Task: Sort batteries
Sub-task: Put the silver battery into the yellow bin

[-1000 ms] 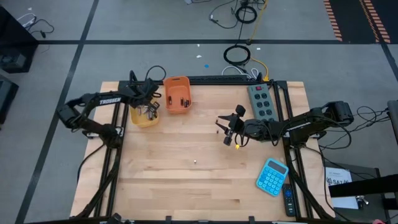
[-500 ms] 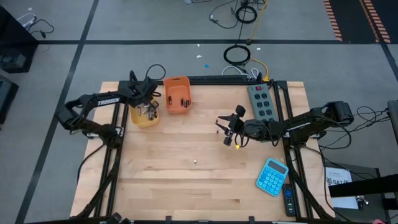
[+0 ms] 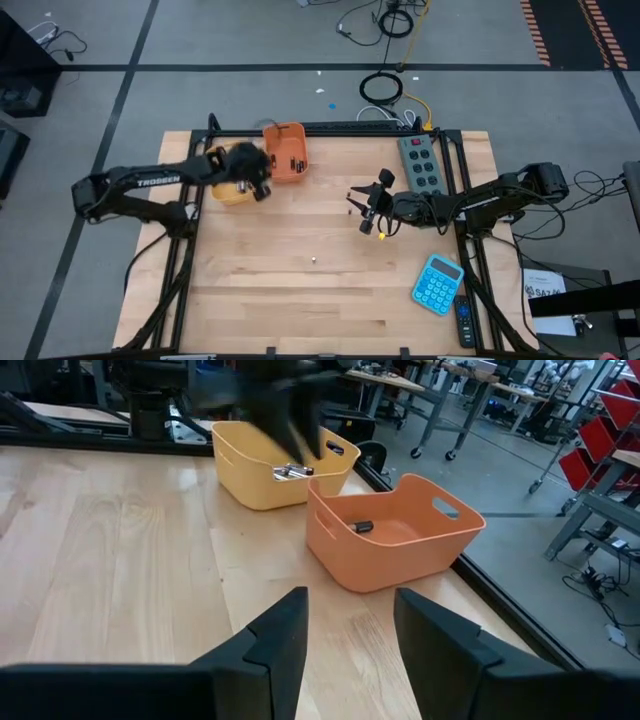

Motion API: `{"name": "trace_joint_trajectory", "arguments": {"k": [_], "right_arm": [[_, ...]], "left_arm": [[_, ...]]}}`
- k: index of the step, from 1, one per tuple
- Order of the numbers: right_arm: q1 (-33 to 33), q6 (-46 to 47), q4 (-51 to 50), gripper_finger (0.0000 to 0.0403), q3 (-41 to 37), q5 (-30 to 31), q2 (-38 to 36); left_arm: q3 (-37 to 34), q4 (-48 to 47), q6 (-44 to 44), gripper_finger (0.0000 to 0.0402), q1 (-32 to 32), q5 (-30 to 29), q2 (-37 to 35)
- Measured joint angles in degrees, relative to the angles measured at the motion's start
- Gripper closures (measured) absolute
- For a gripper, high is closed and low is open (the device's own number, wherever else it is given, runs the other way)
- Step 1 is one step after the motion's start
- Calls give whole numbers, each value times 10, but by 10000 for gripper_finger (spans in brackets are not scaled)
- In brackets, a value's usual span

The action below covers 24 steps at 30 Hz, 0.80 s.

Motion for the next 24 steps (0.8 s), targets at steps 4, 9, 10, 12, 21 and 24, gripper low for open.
{"name": "trace_joint_trajectory", "arguments": {"k": [4, 9, 10, 12, 21, 24], "right_arm": [[0, 0, -2, 261, 0, 0, 0], [0, 2, -5, 261, 0, 0, 0], [0, 2, -6, 261, 0, 0, 0], [0, 2, -6, 261, 0, 0, 0], [0, 9, -9, 261, 0, -14, 0], [3, 7, -9, 261, 0, -15, 0]], "left_arm": [[0, 50, 71, 295, -117, 1, 15], [0, 113, 76, 295, -210, 51, 55], [0, 124, 72, 295, -223, 77, 66], [0, 147, 58, 295, -245, 120, 92], [0, 253, 20, 254, -300, 125, 223], [0, 281, 4, 217, -310, 126, 249]]}}
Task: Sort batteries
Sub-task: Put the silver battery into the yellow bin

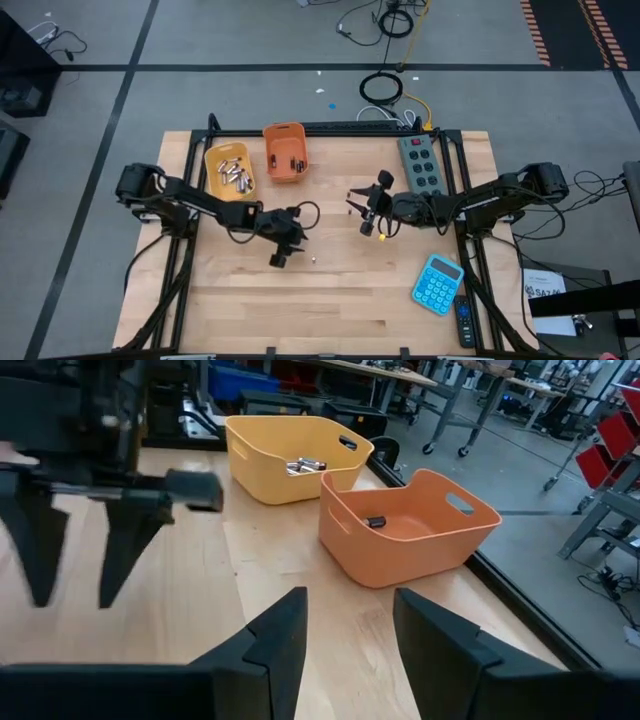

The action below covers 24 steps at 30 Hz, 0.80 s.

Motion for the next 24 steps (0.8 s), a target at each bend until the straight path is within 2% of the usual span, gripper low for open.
{"name": "trace_joint_trajectory", "arguments": {"k": [3, 6, 9, 24], "right_arm": [[1, -1, 0, 261, 0, -1, 0], [1, -4, 0, 261, 0, -1, 0], [1, -5, 0, 261, 0, -1, 0], [1, -5, 0, 261, 0, -1, 0]], "left_arm": [[0, 29, -6, 190, -10, 12, 15], [0, 68, -23, 179, -17, 32, 24], [0, 90, -33, 178, -21, 50, 32], [0, 215, -33, 178, -23, 43, 115]]}}
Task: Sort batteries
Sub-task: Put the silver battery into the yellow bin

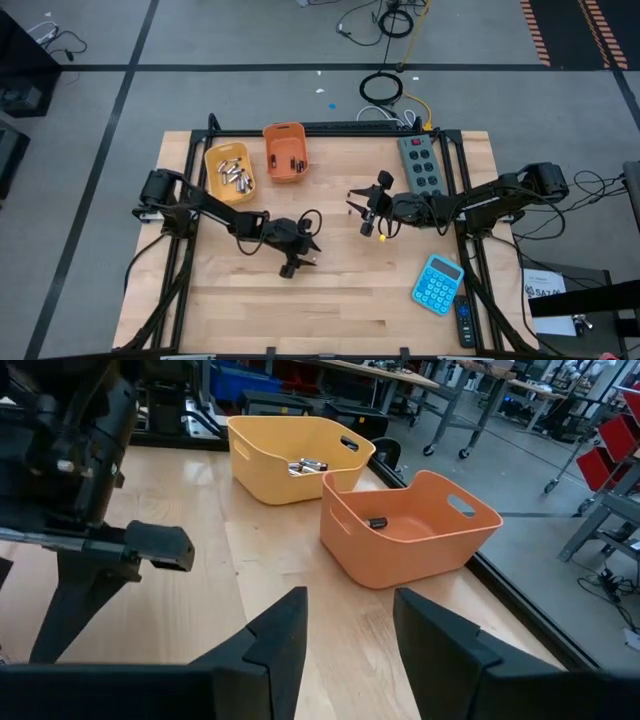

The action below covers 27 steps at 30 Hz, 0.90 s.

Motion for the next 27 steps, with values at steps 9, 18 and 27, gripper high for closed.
{"name": "trace_joint_trajectory", "arguments": {"k": [9, 18, 27], "right_arm": [[0, 0, 0, 261, 0, 0, 0], [0, 0, 0, 261, 0, 0, 0], [0, 2, 2, 261, 0, 0, 0]], "left_arm": [[5, 11, 5, 324, 0, 17, 25], [7, -93, 11, 367, 21, -88, -36], [47, -539, -184, 367, 134, -496, -261]]}}
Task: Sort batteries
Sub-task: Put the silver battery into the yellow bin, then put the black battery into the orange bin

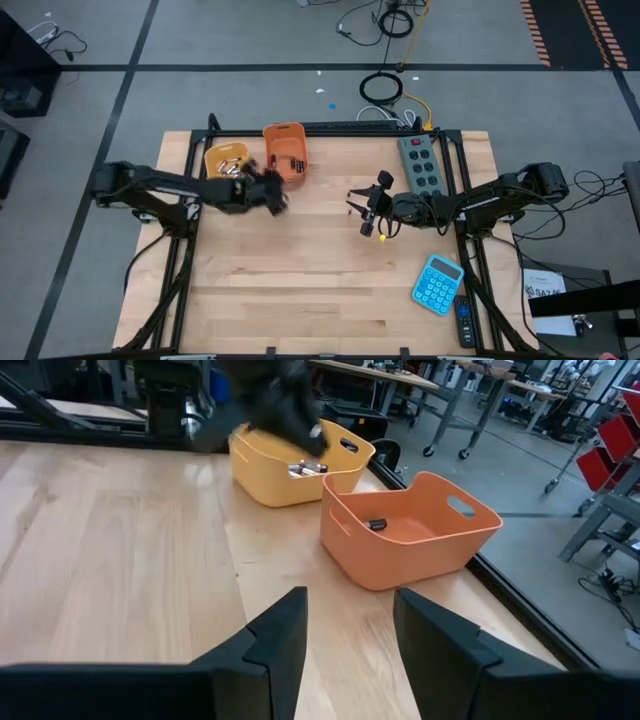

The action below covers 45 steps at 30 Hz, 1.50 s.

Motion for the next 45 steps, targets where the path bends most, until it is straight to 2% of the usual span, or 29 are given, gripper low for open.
{"name": "trace_joint_trajectory", "arguments": {"k": [2, 5, 7, 10, 14, 19, 24, 30, 35, 37, 39, 41, 45], "right_arm": [[0, 0, 2, 261, 0, 0, 0], [0, 0, 4, 261, 0, 0, 0], [1, 0, 4, 261, 0, 0, 0], [4, 0, 4, 261, 0, 0, 0], [9, -3, 9, 261, 0, 0, 0], [11, -6, 14, 261, 0, 0, 0], [11, -7, 14, 261, 0, 0, 0], [11, -7, 14, 261, 0, 0, 0], [9, 8, 11, 261, 0, 3, 0], [-2, 26, 3, 261, 0, 3, 0], [-16, 41, -11, 261, 0, 5, 4], [-33, 51, -20, 258, 0, 3, 17], [-58, 75, -4, 242, 0, -29, 81]], "left_arm": [[0, -82, -40, 367, 40, -30, -29], [0, -178, -77, 367, 108, -29, -42], [-6, -200, -84, 367, 148, -29, -42], [-24, -190, -59, 360, 203, -18, -35], [-41, -145, -3, 338, 270, 52, -17], [-47, -105, 54, 332, 324, 96, 10], [-47, -84, 107, 320, 330, 115, 15], [-47, -78, 140, 281, 330, 116, 13], [-39, -71, 156, 266, 316, 13, -15], [-34, -48, 158, 265, 298, -36, -40], [-33, -6, 171, 265, 274, -56, -72], [-33, 41, 178, 265, 244, -47, -105], [-47, 142, 208, 265, 179, 66, -155]]}}
